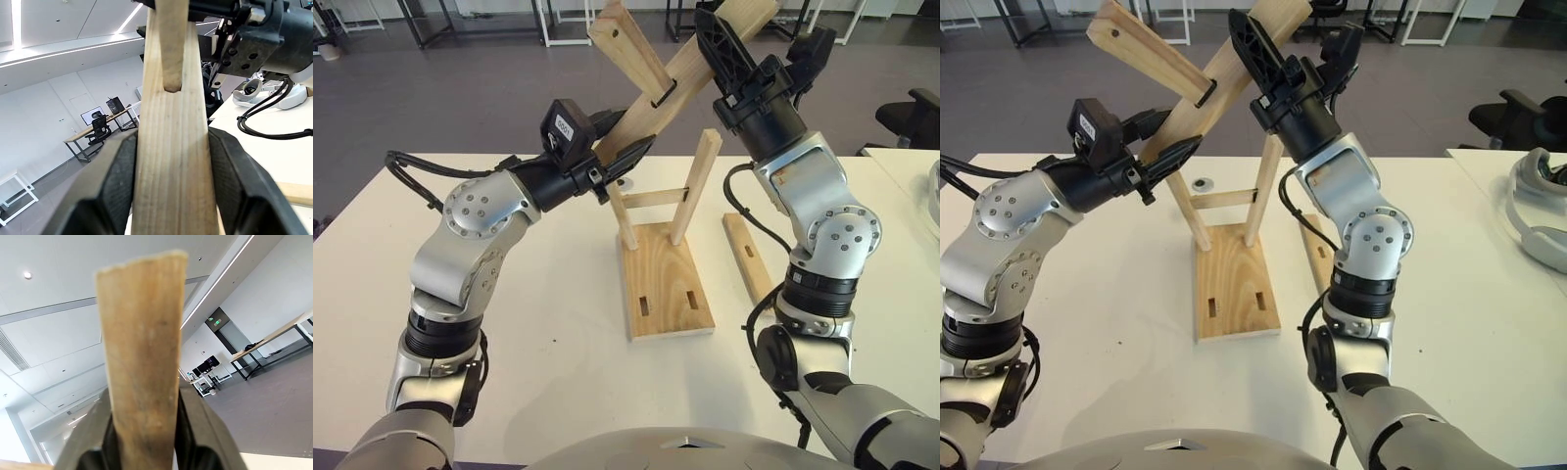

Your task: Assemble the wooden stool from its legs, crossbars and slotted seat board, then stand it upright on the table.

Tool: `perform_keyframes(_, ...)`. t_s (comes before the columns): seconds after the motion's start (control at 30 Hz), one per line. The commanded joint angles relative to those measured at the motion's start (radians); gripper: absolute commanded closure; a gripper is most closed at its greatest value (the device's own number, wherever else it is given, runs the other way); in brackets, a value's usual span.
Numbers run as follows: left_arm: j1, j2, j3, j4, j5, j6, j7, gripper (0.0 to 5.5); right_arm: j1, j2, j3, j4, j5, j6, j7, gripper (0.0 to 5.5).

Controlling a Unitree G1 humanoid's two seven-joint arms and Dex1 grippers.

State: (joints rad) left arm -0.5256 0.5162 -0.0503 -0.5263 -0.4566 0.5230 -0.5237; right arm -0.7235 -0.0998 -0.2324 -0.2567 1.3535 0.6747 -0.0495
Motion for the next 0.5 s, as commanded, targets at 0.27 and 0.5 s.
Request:
perform_keyframes(0.27,0.313,-0.067,-0.094,-0.11,-0.019,0.032,0.028,2.37,0.696,-0.1,-0.034,-0.359,-0.142,-0.026,0.06,4.47)
perform_keyframes(0.5,0.572,-0.082,-0.062,-0.001,0.125,-0.079,0.111,1.2,0.995,-0.104,-0.176,-0.338,-0.299,-0.175,0.099,4.47)
